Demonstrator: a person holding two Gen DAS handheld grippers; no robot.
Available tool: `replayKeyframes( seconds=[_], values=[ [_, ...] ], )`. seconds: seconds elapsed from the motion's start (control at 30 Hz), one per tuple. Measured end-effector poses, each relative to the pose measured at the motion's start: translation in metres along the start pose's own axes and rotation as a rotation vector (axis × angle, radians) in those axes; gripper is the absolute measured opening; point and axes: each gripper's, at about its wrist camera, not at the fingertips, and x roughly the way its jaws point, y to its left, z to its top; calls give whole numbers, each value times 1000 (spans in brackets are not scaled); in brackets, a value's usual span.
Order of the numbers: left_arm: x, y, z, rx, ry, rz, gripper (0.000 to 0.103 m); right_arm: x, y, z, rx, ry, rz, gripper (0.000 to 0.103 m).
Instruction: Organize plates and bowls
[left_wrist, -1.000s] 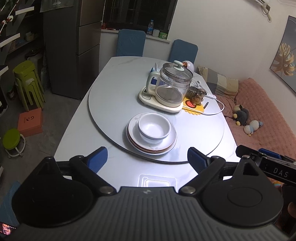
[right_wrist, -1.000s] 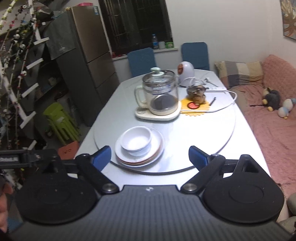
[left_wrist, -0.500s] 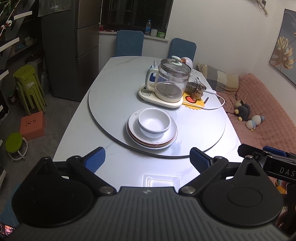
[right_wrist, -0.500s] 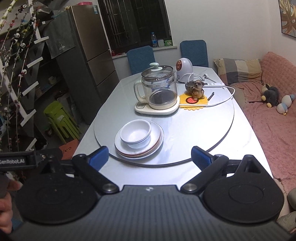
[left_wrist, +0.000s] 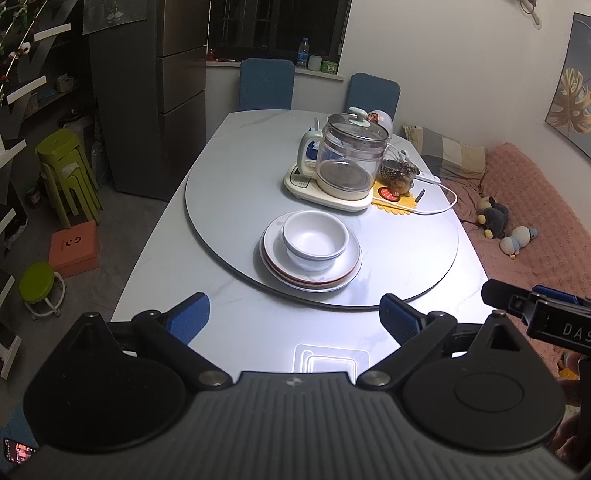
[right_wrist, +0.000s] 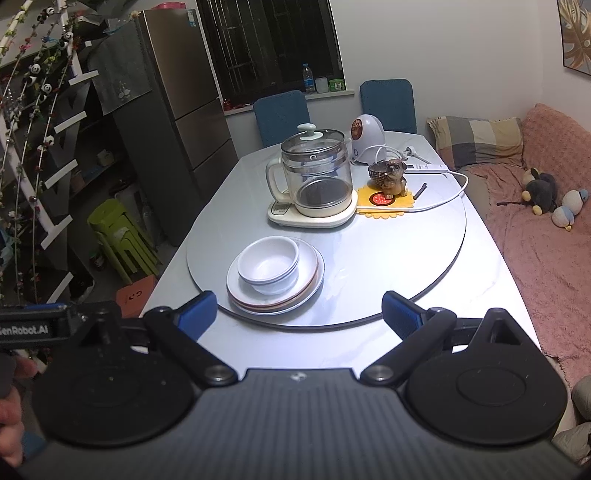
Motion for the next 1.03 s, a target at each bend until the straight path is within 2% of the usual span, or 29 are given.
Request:
replayKeyframes(
  seconds=[1.03],
  values=[
    [19,10,6,-35,25,1,100,19,10,3,-23,43,-29,97]
  ],
)
